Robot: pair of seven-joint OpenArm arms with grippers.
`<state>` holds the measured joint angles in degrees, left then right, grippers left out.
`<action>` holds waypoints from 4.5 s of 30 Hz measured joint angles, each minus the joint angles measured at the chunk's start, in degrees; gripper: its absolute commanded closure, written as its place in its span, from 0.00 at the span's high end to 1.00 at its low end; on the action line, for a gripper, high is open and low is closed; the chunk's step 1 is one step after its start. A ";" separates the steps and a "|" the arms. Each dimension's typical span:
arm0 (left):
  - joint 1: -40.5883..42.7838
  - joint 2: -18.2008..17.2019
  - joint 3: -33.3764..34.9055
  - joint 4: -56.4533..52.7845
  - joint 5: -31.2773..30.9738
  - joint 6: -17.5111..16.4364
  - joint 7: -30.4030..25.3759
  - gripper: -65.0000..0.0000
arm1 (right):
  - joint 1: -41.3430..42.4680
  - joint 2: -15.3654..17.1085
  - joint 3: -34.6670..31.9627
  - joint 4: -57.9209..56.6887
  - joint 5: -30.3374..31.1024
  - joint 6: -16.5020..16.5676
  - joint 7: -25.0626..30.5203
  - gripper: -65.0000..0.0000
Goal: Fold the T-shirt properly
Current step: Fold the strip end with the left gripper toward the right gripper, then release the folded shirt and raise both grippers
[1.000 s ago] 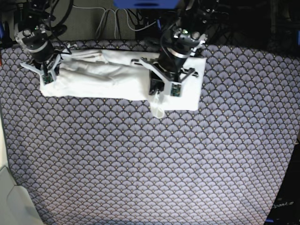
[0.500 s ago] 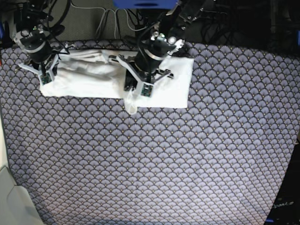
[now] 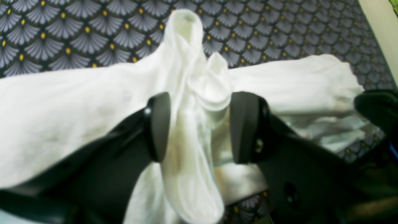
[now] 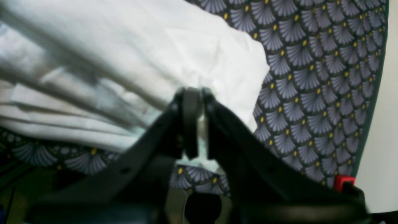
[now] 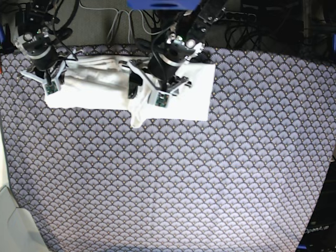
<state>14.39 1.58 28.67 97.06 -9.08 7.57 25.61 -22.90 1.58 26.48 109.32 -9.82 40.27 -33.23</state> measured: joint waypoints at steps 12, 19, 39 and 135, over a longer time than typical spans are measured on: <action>1.90 -8.92 -6.64 6.34 0.15 0.31 -0.79 0.48 | 1.99 -0.20 5.70 0.09 -0.11 0.00 -0.24 0.40; 3.43 -9.90 -11.67 -1.16 0.02 -0.26 -0.55 0.48 | 5.46 -0.48 12.15 0.17 -0.04 -0.02 -0.59 0.41; 2.86 -17.42 -11.67 1.95 -0.20 -0.09 -0.50 0.48 | 6.62 -2.25 12.39 0.15 0.20 0.00 -6.47 0.50; 8.61 -17.29 -20.44 8.22 0.04 -0.07 -0.50 0.48 | 13.35 -0.33 12.46 -16.68 28.74 -0.87 -24.00 0.00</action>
<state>23.00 -15.70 8.23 105.27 -9.04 7.51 25.10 -9.54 1.26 38.94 92.64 18.92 39.40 -57.23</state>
